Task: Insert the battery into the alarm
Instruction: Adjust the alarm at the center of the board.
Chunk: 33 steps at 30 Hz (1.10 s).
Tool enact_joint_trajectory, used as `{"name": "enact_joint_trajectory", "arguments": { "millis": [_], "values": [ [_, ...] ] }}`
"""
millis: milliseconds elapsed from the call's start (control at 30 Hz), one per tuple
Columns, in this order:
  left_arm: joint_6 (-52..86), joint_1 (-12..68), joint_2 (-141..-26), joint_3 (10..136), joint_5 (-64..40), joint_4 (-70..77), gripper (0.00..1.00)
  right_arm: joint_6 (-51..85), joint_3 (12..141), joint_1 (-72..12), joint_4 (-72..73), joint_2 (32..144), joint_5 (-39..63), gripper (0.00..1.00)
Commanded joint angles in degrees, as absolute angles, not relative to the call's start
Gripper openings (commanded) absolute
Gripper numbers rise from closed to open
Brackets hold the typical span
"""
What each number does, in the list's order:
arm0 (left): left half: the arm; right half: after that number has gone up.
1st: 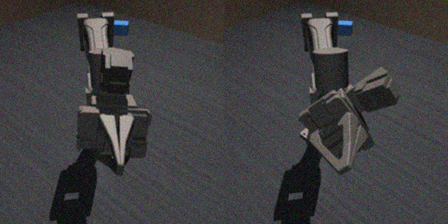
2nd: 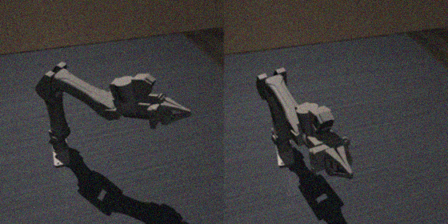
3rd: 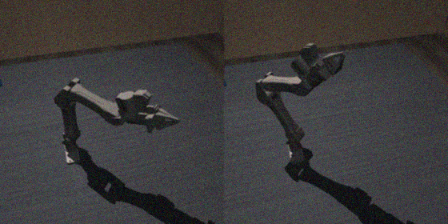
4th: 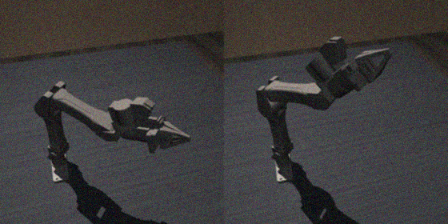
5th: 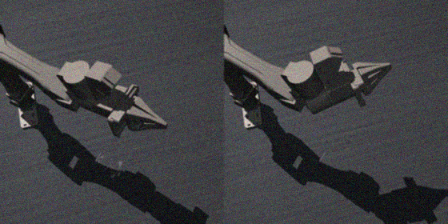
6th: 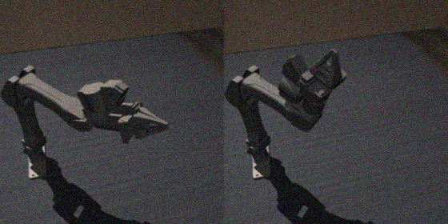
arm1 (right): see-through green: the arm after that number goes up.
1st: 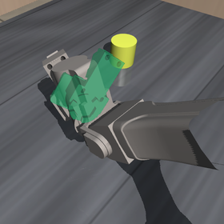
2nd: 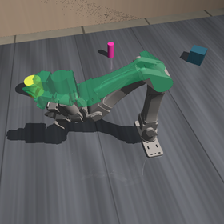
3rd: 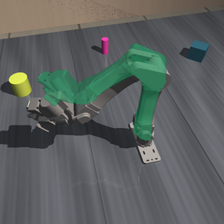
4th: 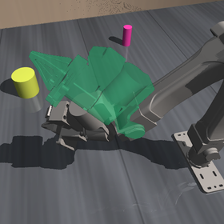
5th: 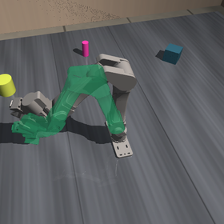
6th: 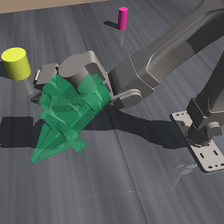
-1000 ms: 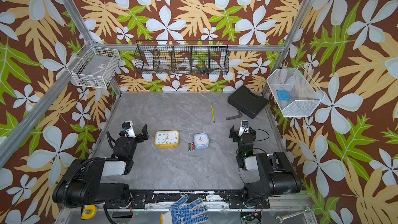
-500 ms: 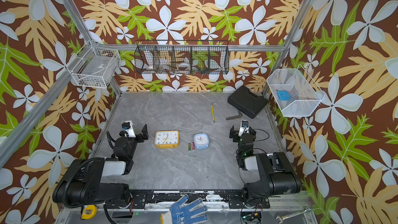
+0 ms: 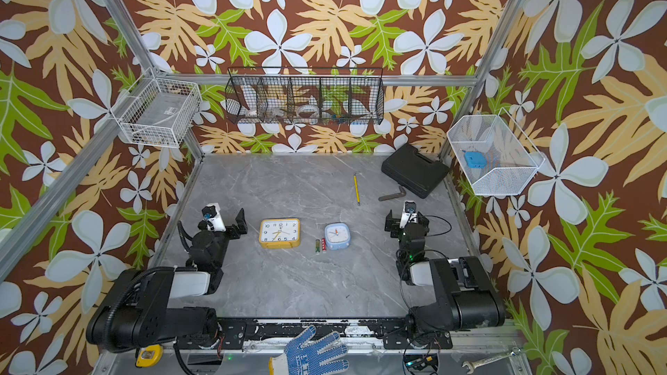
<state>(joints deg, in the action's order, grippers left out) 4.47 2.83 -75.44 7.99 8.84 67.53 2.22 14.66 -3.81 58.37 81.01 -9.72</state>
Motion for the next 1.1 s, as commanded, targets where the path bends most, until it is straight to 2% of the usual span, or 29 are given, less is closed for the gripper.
{"name": "enact_joint_trajectory", "arguments": {
  "millis": [0,100,200,267,467,567,767,1067],
  "values": [
    [5.46,3.67,-69.23,8.75,14.18,64.75,1.00,-2.69,20.95,-6.22,46.00,75.68,-5.14,0.96],
    [9.11,4.57,-60.85,13.18,17.60,51.26,1.00,-9.05,25.16,-10.84,40.38,72.63,-0.52,0.95],
    [20.53,4.57,-54.18,15.71,15.28,42.37,1.00,-14.20,32.90,-16.94,31.54,74.53,2.70,0.92],
    [30.83,4.57,-51.99,17.30,13.29,36.09,0.99,-20.65,38.00,-23.81,26.71,78.00,2.06,0.90],
    [48.65,4.48,-54.44,19.86,4.48,26.20,0.97,-37.75,49.99,-43.14,18.59,91.07,0.66,0.83],
    [50.20,4.49,-57.91,23.29,1.13,22.84,0.96,-41.67,54.33,-48.55,18.17,96.48,1.68,0.77],
    [50.78,4.39,-61.68,26.81,-1.93,20.56,0.94,-45.27,58.48,-53.79,18.00,103.21,3.31,0.66],
    [51.42,4.04,-62.84,26.20,-1.85,20.39,0.93,-47.91,58.14,-55.43,17.19,105.92,3.70,0.59]
  ]
}}
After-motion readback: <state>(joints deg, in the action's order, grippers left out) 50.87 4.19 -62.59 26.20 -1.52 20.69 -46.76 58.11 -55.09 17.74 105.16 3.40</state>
